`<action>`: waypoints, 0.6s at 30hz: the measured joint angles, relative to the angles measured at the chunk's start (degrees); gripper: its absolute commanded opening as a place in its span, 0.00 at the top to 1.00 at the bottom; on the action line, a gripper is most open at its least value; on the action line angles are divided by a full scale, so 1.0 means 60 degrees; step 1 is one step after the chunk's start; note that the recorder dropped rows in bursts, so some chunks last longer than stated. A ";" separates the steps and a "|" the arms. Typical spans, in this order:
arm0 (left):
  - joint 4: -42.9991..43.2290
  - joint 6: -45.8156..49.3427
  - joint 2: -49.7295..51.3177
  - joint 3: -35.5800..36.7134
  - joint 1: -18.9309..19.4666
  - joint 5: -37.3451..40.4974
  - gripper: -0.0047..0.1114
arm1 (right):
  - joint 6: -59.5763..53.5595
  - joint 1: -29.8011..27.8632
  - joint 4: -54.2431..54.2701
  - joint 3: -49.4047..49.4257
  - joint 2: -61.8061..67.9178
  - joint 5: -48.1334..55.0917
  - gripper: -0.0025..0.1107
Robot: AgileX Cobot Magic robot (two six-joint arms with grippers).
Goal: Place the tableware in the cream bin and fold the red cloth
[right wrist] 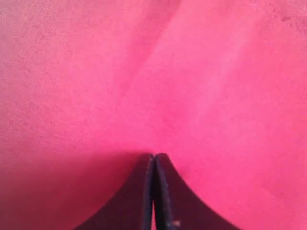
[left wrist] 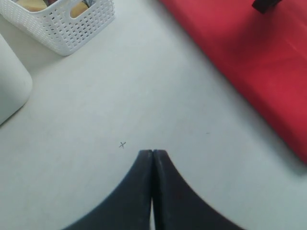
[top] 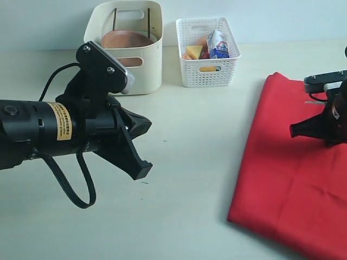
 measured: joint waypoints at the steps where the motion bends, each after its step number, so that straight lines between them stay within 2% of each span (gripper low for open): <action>1: 0.0000 0.0000 0.0000 0.0000 0.0000 0.0000 0.95 | -0.0037 0.0000 0.0041 -0.0188 0.0040 0.0389 0.98; 6: 0.0000 0.0000 0.0000 0.0000 0.0000 0.0019 0.95 | 0.0238 -0.0120 0.0062 -0.0245 -0.0528 0.1599 0.98; 13: 0.0000 0.0000 0.0000 0.0000 0.0000 0.0265 0.95 | 0.1261 -0.0770 -0.0049 0.1045 -0.1016 -0.0574 0.98; 18: 0.0000 0.0000 0.0000 0.0000 0.0000 0.0355 0.95 | 0.1422 -0.1208 -0.0098 0.0788 -0.0319 -0.1269 0.98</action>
